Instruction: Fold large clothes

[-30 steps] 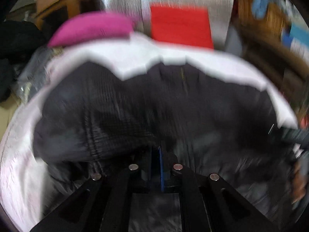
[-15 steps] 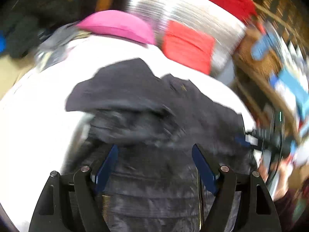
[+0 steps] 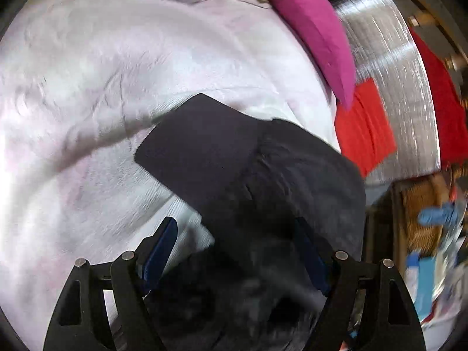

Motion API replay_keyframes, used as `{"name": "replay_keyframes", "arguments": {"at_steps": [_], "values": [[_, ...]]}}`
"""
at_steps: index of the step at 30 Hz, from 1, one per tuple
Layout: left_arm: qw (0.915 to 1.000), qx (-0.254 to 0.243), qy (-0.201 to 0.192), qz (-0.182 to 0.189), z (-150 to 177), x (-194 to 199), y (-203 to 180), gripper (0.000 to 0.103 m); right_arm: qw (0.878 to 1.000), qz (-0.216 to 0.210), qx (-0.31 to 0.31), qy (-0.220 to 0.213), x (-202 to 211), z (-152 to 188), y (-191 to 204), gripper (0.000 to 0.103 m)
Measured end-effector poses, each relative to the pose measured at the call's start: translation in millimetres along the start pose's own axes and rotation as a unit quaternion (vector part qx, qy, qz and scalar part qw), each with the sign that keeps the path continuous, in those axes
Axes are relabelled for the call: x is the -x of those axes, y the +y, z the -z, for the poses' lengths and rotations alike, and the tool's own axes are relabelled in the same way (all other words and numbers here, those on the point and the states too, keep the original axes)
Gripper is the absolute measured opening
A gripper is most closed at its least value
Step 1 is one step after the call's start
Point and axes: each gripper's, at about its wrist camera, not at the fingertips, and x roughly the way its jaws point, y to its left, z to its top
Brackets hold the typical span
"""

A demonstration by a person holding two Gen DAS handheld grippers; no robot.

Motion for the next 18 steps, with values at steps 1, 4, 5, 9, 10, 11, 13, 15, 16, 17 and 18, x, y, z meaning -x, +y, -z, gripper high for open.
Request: {"name": "replay_keyframes", "arguments": {"at_steps": [1,4,5,9,10,11,13,15,16,17,18], "values": [[0.9998,0.008,-0.005,0.015,-2,-3,-1,0.079,1.000,0.001,0.001,0.000,0,0,0,0.060],[0.9996,-0.013,-0.025,-0.005,-6,-6,-16,0.059,1.000,0.003,0.003,-0.003,0,-2,-2,0.060],[0.9988,-0.031,-0.033,-0.016,-11,-7,-23,0.037,1.000,0.003,0.001,-0.005,1,-3,-3,0.060],[0.9892,-0.113,-0.079,-0.050,-8,9,-65,0.021,0.999,-0.004,-0.023,-0.023,13,-12,-16,0.060],[0.9829,-0.151,-0.092,-0.052,0,15,-87,0.020,0.999,-0.006,-0.028,-0.026,16,-13,-20,0.060],[0.9775,-0.179,-0.100,-0.051,8,21,-105,0.020,0.999,-0.008,-0.035,-0.030,20,-15,-24,0.060],[0.9669,-0.226,-0.108,-0.046,27,26,-134,0.020,0.998,-0.010,-0.049,-0.038,26,-19,-32,0.060],[0.9479,-0.292,-0.116,-0.052,50,32,-173,0.020,0.997,-0.015,-0.064,-0.045,33,-23,-41,0.060],[0.9371,-0.324,-0.118,-0.056,65,29,-191,0.020,0.996,-0.018,-0.070,-0.048,35,-24,-44,0.060],[0.9222,-0.364,-0.116,-0.061,87,25,-213,0.020,0.996,-0.022,-0.076,-0.051,39,-25,-47,0.060],[0.9121,-0.390,-0.112,-0.062,105,26,-222,0.020,0.995,-0.025,-0.083,-0.055,42,-27,-51,0.060]]}}
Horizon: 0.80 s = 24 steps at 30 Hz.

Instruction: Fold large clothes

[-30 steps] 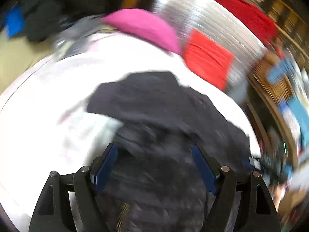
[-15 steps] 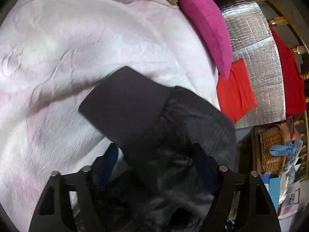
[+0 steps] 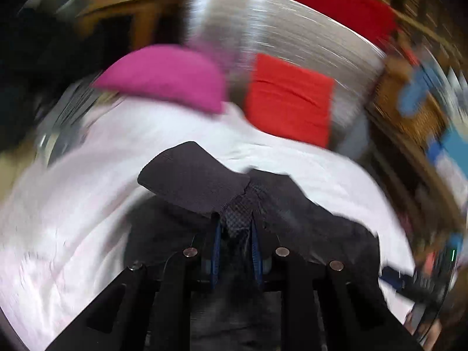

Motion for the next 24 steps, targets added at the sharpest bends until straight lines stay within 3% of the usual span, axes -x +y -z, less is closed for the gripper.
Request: {"name": "replay_keyframes", "arguments": {"at_steps": [3,7,10,11,14,15,18,21,24], "values": [[0.9970,-0.075,0.015,0.003,16,1,-58,0.020,1.000,-0.007,-0.009,-0.009,9,-4,-5,0.060],[0.9878,-0.140,0.056,0.041,45,-16,-115,0.028,0.999,-0.021,-0.023,-0.012,18,-8,-13,0.061],[0.9744,-0.178,0.080,0.111,71,-14,-143,0.058,0.999,-0.033,-0.036,-0.009,22,-11,-21,0.062],[0.9662,-0.206,0.081,0.133,83,-8,-153,0.068,0.998,-0.038,-0.041,-0.007,22,-12,-23,0.063],[0.9535,-0.251,0.059,0.156,101,20,-158,0.072,0.997,-0.055,-0.057,0.000,23,-15,-31,0.067],[0.9541,-0.251,0.051,0.155,102,26,-152,0.075,0.996,-0.060,-0.061,0.003,23,-15,-32,0.069],[0.9663,-0.218,0.028,0.133,98,35,-121,0.079,0.995,-0.077,-0.068,0.015,20,-15,-35,0.071],[0.9878,-0.141,-0.001,0.065,87,41,-63,0.080,0.995,-0.072,-0.063,0.032,15,-12,-34,0.071],[0.9975,-0.063,-0.019,-0.026,77,36,-5,0.080,0.997,-0.043,-0.031,0.051,10,-8,-30,0.071]]}}
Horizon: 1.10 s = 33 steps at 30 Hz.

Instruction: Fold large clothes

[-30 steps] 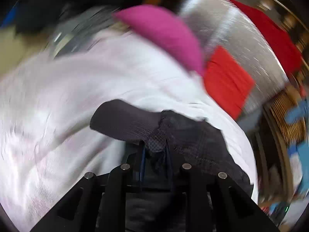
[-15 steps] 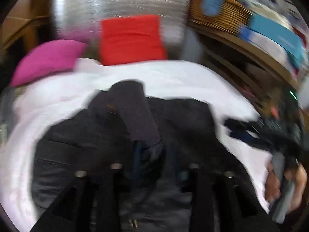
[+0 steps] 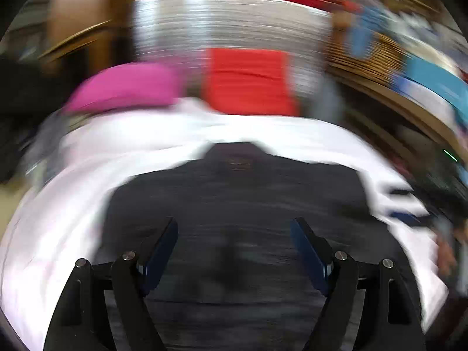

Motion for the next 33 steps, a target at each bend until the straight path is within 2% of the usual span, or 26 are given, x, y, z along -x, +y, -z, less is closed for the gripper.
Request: {"name": "replay_keyframes", "arguments": {"at_steps": [3,5,8,10,11,12,13,15,18,21,22,23,25,26,27,30,31,33], "values": [[0.9953,0.061,-0.007,-0.075,8,-9,55,0.080,0.999,0.043,0.029,0.011,-2,5,-1,0.071],[0.9899,0.097,0.005,-0.104,15,-19,83,0.080,0.997,0.057,0.037,0.019,-4,7,-6,0.071],[0.9814,0.132,0.045,-0.132,17,-34,106,0.080,0.996,0.057,0.045,0.050,-15,17,-10,0.070],[0.9778,0.137,0.058,-0.148,17,-45,112,0.076,0.992,0.090,0.080,0.044,-18,27,0,0.069],[0.9768,0.139,0.068,-0.148,18,-47,114,0.072,0.988,0.109,0.104,0.041,-20,34,8,0.062],[0.9768,0.140,0.075,-0.143,19,-56,114,0.068,0.983,0.131,0.123,0.036,-21,40,15,0.050],[0.9769,0.142,0.085,-0.135,22,-58,114,0.067,0.978,0.153,0.138,0.031,-21,45,20,0.046],[0.9772,0.126,0.093,-0.143,24,-61,106,0.064,0.968,0.183,0.172,0.012,-18,55,32,0.033],[0.9798,0.091,0.089,-0.154,26,-56,94,0.056,0.944,0.224,0.242,-0.030,-8,73,59,0.027],[0.9811,0.080,0.082,-0.156,25,-53,90,0.056,0.924,0.250,0.280,-0.071,-1,80,79,0.026],[0.9813,0.078,0.080,-0.157,24,-52,90,0.056,0.913,0.265,0.297,-0.086,-1,81,86,0.026],[0.9812,0.073,0.079,-0.160,23,-53,89,0.056,0.907,0.271,0.309,-0.087,-4,81,89,0.027],[0.9804,0.074,0.083,-0.163,23,-59,93,0.056,0.910,0.271,0.312,-0.022,-22,76,83,0.028],[0.9805,0.076,0.086,-0.160,23,-62,95,0.056,0.914,0.277,0.296,0.006,-30,71,73,0.028],[0.9806,0.078,0.088,-0.157,22,-63,97,0.056,0.923,0.268,0.274,0.022,-35,67,62,0.028],[0.9809,0.075,0.085,-0.158,21,-63,99,0.056,0.949,0.205,0.239,0.016,-24,56,48,0.029],[0.9809,0.073,0.082,-0.160,21,-63,99,0.054,0.953,0.189,0.237,0.016,-20,55,46,0.029],[0.9818,0.069,0.078,-0.159,21,-63,96,0.034,0.954,0.175,0.244,0.017,-16,56,44,0.027]]}}
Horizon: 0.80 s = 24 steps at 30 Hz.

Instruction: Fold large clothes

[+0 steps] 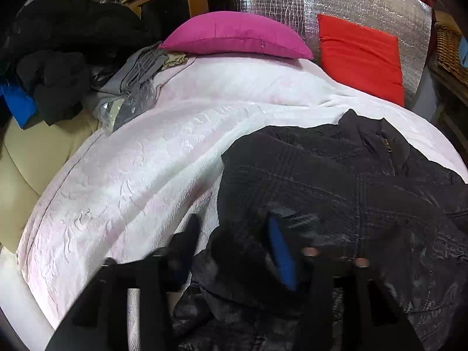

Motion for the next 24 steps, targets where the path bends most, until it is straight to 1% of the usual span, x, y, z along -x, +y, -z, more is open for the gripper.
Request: {"name": "replay_keyframes", "arguments": {"at_steps": [1,2,3,5,8,11,12,14,16,17,18,19,20,21,22,23,24], "values": [[1.0000,-0.002,-0.002,0.003,0,1,-1,0.030,1.000,0.005,0.004,0.005,-1,1,2,0.026],[1.0000,-0.006,-0.008,0.002,1,3,-4,0.024,1.000,0.007,0.008,0.010,-1,2,4,0.015],[0.9999,-0.008,-0.011,-0.003,1,4,-5,0.022,1.000,0.007,0.013,0.009,1,2,6,0.010],[0.9997,-0.006,-0.024,-0.010,-1,9,-5,0.020,0.999,0.022,0.035,-0.008,12,1,18,0.009],[0.9988,0.010,-0.044,-0.020,-6,16,2,0.020,0.997,0.023,0.045,-0.061,40,-4,31,0.009],[0.9982,0.022,-0.047,-0.030,-10,12,4,0.020,0.992,0.040,0.047,-0.107,50,-20,37,0.009],[0.9984,0.024,-0.042,-0.029,-11,8,4,0.020,0.991,0.045,0.044,-0.117,47,-27,37,0.009],[0.9989,0.020,-0.028,-0.031,-11,-2,0,0.020,0.990,0.059,0.032,-0.122,35,-37,33,0.009],[0.9990,0.010,-0.024,-0.038,-11,-8,-6,0.020,0.990,0.084,0.015,-0.116,10,-45,22,0.009],[0.9987,0.001,-0.025,-0.044,-11,-11,-10,0.024,0.991,0.090,0.000,-0.100,-7,-49,12,0.009],[0.9983,-0.007,-0.025,-0.051,-9,-12,-13,0.036,0.992,0.091,-0.013,-0.087,-20,-52,4,0.009],[0.9976,-0.014,-0.025,-0.063,-8,-14,-16,0.045,0.993,0.091,-0.028,-0.072,-35,-53,-6,0.009],[0.9969,-0.018,-0.025,-0.072,-8,-15,-17,0.059,0.994,0.086,-0.040,-0.057,-49,-51,-15,0.011],[0.9963,-0.019,-0.025,-0.080,-8,-16,-18,0.061,0.995,0.078,-0.046,-0.045,-57,-50,-19,0.013],[0.9964,-0.020,-0.023,-0.079,-8,-17,-18,0.061,0.995,0.068,-0.055,-0.046,-57,-48,-23,0.013],[0.9968,-0.021,-0.018,-0.075,-8,-18,-17,0.061,0.995,0.057,-0.066,-0.050,-52,-47,-26,0.016],[0.9969,-0.020,-0.016,-0.074,-8,-18,-16,0.061,0.995,0.045,-0.084,-0.043,-44,-49,-29,0.021]]}}
